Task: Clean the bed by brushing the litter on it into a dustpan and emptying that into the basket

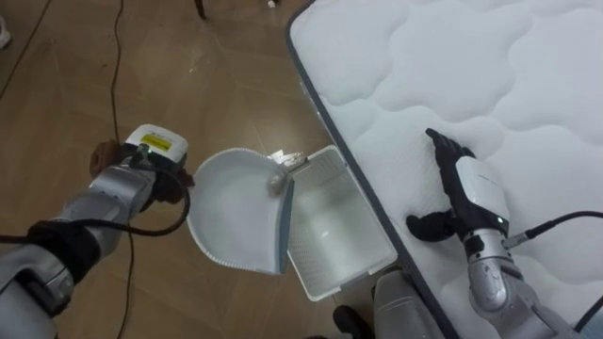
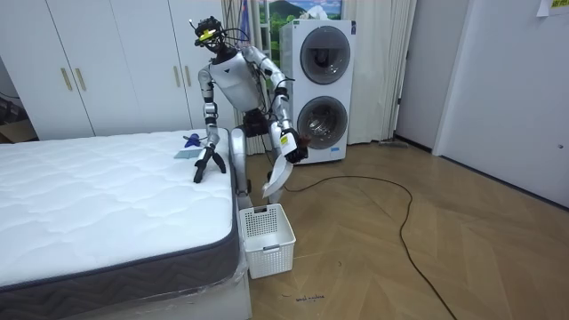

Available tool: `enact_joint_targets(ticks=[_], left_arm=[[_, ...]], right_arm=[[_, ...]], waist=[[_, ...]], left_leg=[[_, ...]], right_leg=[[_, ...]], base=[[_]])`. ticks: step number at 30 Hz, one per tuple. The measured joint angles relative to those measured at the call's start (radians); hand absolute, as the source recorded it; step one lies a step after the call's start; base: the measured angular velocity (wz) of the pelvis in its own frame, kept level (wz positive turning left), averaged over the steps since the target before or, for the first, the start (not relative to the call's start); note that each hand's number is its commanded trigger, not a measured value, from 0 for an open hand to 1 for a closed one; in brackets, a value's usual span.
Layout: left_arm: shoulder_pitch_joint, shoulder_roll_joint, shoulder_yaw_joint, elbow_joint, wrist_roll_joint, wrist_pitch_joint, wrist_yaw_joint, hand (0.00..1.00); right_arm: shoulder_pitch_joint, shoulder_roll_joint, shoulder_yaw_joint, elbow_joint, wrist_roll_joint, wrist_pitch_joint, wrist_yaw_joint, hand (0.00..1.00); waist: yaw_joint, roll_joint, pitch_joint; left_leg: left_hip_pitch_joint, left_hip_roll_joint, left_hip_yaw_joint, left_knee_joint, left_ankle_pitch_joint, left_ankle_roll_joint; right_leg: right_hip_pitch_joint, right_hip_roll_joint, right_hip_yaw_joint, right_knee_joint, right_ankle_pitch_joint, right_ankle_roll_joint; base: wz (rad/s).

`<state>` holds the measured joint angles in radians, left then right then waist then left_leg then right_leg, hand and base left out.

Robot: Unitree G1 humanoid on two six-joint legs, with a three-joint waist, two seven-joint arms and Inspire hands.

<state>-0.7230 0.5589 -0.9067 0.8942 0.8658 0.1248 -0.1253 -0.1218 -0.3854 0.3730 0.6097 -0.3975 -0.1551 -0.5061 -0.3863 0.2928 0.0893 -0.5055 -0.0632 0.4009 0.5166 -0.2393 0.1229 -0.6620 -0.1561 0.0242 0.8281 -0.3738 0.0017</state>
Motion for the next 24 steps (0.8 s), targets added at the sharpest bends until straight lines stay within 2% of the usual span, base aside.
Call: enact_joint_targets(ticks=[9,11,14,21,24], left_arm=[[-0.002,0.0,0.0,0.041,0.001,0.001,-0.054,1.0],[-0.002,0.001,0.0,0.042,0.001,0.002,-0.075,1.0],[-0.002,0.001,-0.001,0.042,0.004,0.002,-0.102,1.0],[-0.002,0.008,-0.001,0.038,0.099,0.002,-0.107,1.0],[-0.007,0.026,0.001,0.038,0.113,0.002,-0.105,1.0]], right_arm=[[-0.001,0.001,0.001,-0.001,0.0,0.0,0.007,0.0],[0.0,0.004,0.001,-0.001,0.0,0.001,0.006,0.0],[0.0,0.006,0.001,-0.002,0.0,0.001,0.007,0.0],[-0.001,0.02,-0.002,0.007,0.002,0.003,0.002,0.0],[-0.007,0.027,-0.002,0.01,0.002,0.004,-0.005,0.0]], waist=[[0.0,0.0,0.0008],[-0.001,0.0,0.0008],[-0.003,0.0,0.0008],[-0.01,0.0,0.0007],[-0.01,0.003,0.0011]], left_leg=[[0.001,0.006,0.012,-0.002,-0.001,0.0],[0.001,0.016,0.034,-0.001,-0.005,0.003],[0.0,0.017,0.036,-0.002,-0.006,0.004],[0.008,0.02,0.031,-0.003,-0.007,0.004],[0.013,0.02,0.033,-0.004,-0.007,0.004]], right_leg=[[0.0,0.003,0.0,-0.006,0.0,0.0],[0.0,0.006,-0.002,-0.01,0.001,-0.001],[0.0,0.005,-0.004,-0.013,0.001,-0.001],[0.015,0.004,-0.014,-0.024,0.002,-0.001],[0.017,0.006,-0.011,-0.023,0.003,-0.001]], base=[[0.0],[0.0],[0.0],[0.02],[-0.03]])
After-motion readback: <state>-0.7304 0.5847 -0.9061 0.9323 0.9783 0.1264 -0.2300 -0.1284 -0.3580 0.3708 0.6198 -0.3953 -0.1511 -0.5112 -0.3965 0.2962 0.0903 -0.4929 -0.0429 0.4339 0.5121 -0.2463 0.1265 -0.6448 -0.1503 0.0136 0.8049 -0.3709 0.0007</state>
